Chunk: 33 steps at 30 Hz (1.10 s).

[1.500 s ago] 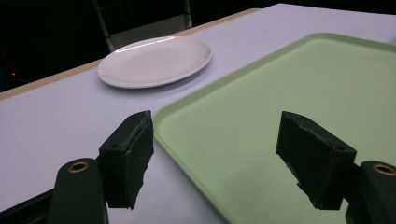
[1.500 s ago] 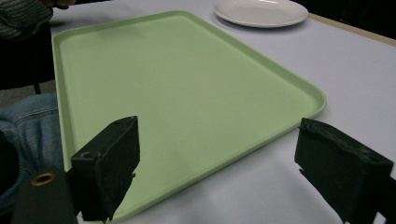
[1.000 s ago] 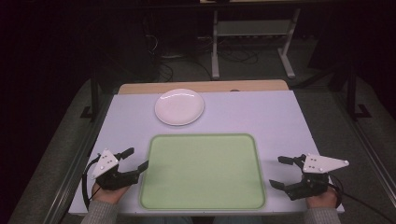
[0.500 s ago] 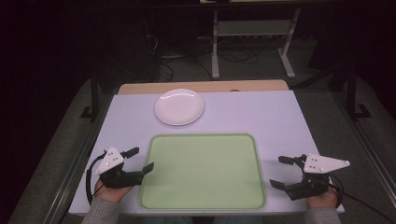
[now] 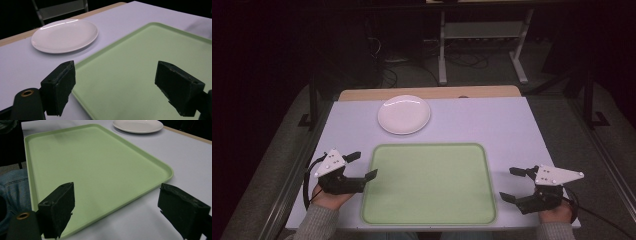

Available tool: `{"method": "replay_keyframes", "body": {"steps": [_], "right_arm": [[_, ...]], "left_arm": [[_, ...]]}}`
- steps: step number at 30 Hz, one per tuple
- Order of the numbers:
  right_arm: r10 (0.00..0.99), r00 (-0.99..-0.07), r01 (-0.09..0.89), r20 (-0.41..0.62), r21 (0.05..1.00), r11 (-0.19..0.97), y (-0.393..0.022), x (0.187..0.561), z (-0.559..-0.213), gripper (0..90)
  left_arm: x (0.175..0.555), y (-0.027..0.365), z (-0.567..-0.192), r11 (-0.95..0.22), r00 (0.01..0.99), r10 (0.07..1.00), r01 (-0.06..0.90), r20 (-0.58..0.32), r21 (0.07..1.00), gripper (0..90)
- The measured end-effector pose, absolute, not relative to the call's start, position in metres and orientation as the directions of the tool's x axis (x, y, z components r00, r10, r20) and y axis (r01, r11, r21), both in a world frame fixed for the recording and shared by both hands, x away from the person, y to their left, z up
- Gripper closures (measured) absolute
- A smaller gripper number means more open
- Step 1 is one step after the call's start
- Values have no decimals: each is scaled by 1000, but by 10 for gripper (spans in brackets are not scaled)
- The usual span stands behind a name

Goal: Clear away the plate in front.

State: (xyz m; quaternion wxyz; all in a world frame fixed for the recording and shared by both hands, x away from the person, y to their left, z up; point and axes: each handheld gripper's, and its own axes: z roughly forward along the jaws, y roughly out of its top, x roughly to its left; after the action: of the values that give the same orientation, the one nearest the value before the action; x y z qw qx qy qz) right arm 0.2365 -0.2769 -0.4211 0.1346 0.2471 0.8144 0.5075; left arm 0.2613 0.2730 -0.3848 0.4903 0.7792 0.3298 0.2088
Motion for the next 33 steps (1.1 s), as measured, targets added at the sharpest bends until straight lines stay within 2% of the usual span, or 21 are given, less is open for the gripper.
{"method": "replay_keyframes", "body": {"steps": [4,20,33], "right_arm": [[536,-843,263,32,895,360,-277,236,-421,132],[533,-845,256,29,898,357,-279,236,-420,132],[529,-848,250,27,901,355,-280,237,-419,132]], "left_arm": [[266,269,-383,-306,680,733,343,-10,888,165],[296,256,-367,-290,686,726,372,-51,882,167],[334,250,-357,-230,622,774,450,-119,863,174]]}}
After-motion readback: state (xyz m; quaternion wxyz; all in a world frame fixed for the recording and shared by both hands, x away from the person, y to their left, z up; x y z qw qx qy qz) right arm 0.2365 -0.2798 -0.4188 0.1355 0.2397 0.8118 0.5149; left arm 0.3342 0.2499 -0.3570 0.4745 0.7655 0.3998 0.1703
